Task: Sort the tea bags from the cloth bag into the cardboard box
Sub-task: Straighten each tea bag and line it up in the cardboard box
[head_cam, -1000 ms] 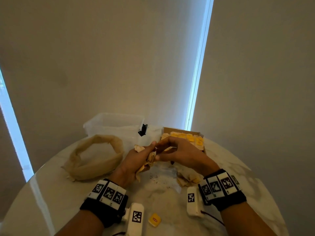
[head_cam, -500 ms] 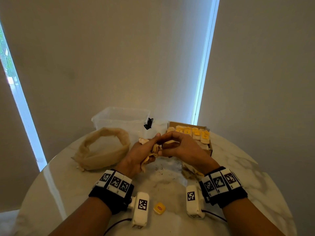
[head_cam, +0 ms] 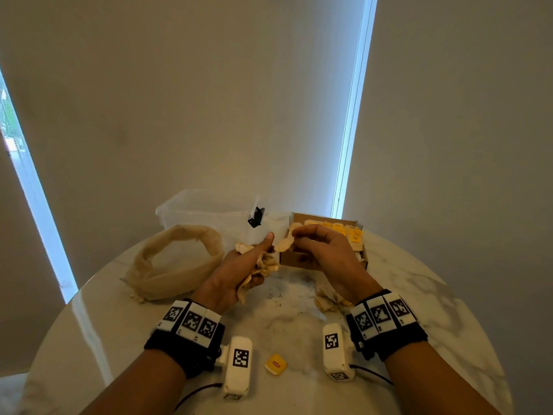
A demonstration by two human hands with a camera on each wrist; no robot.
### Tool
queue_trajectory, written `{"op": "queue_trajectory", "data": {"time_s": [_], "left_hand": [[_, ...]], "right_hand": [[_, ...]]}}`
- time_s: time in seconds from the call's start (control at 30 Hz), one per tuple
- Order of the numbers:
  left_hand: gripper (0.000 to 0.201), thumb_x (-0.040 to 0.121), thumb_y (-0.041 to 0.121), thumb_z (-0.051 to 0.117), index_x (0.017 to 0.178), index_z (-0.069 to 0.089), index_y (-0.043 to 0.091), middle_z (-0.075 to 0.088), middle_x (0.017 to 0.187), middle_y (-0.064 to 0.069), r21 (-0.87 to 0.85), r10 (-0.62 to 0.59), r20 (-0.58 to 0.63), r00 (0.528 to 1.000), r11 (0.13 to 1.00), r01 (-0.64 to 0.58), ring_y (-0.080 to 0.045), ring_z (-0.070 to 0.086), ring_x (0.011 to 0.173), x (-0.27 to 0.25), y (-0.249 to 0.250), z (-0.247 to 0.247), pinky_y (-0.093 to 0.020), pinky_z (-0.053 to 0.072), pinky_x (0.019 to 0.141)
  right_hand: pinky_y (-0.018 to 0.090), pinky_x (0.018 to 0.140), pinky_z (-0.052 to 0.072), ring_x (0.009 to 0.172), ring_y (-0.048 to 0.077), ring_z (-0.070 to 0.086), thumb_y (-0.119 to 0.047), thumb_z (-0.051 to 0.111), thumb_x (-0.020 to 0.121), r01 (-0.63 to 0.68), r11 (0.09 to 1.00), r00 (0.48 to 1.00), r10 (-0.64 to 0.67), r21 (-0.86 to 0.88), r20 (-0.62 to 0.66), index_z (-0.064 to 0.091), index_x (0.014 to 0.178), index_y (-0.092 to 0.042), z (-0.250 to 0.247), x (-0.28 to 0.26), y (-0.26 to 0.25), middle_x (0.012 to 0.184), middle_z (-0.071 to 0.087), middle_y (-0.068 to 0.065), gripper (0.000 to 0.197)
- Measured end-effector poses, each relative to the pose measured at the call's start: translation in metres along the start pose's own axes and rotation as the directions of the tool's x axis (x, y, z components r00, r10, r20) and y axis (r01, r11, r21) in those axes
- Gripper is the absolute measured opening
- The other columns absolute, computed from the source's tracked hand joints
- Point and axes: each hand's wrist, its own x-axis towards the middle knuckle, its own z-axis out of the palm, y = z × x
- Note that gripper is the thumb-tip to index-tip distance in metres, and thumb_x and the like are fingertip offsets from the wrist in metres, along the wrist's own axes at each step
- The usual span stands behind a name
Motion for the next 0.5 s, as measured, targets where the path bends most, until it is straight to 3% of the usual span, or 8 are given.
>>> {"op": "queue_trajectory", "data": {"time_s": [0.07,0.17,0.27,0.33,0.5], "left_hand": [[0.053,0.089,0.06,0.075,0.107,0.073,0.01,0.061,0.069,-0.001,-0.003,-0.01,-0.024,1.0,1.0,0.009,-0.01,0.05,0.05,0.001,0.0,-0.001,-0.021,0.04,0.044],[0.051,0.092,0.053,0.075,0.12,0.073,0.011,0.062,0.073,-0.003,0.017,0.004,-0.021,1.0,1.0,-0.003,-0.01,0.052,0.052,0.0,0.002,0.0,-0.021,0.039,0.045],[0.03,0.098,0.031,0.074,0.127,0.071,0.026,0.064,0.08,-0.006,0.043,0.056,0.046,0.997,0.997,-0.058,-0.01,0.053,0.057,-0.004,0.007,0.003,-0.022,0.038,0.046],[0.032,0.098,0.022,0.073,0.128,0.071,0.034,0.063,0.079,-0.01,0.086,0.087,0.085,0.993,0.992,-0.094,-0.01,0.052,0.055,-0.007,0.011,0.005,-0.021,0.039,0.045],[0.034,0.099,0.039,0.071,0.131,0.071,0.028,0.058,0.069,-0.003,0.066,0.105,0.104,0.989,0.991,-0.112,-0.008,0.048,0.052,-0.01,0.014,0.007,-0.018,0.037,0.044]], "right_hand": [[0.034,0.083,0.064,0.099,0.025,0.079,-0.004,0.066,0.101,-0.025,0.998,0.999,0.027,0.05,-0.036,0.08,0.107,-0.013,-0.001,0.003,0.001,0.104,0.081,0.01,0.018],[0.023,0.071,0.06,0.093,0.02,0.078,-0.005,0.065,0.102,-0.051,0.992,0.996,0.059,0.118,-0.062,0.08,0.109,-0.012,-0.003,0.005,0.0,0.105,0.081,0.01,0.018],[0.019,0.069,0.058,0.098,0.021,0.079,-0.005,0.064,0.103,-0.087,0.973,0.993,0.101,0.215,-0.056,0.077,0.118,-0.007,-0.003,0.007,0.0,0.109,0.081,0.01,0.02],[0.023,0.074,0.059,0.106,0.027,0.077,-0.003,0.064,0.102,-0.101,0.956,0.992,0.118,0.276,-0.048,0.075,0.12,-0.004,-0.004,0.008,0.0,0.111,0.08,0.013,0.021],[0.03,0.078,0.062,0.106,0.029,0.077,-0.001,0.067,0.099,-0.152,0.939,0.988,0.157,0.31,0.007,0.074,0.121,-0.002,0.001,0.008,0.004,0.114,0.078,0.018,0.022]]}}
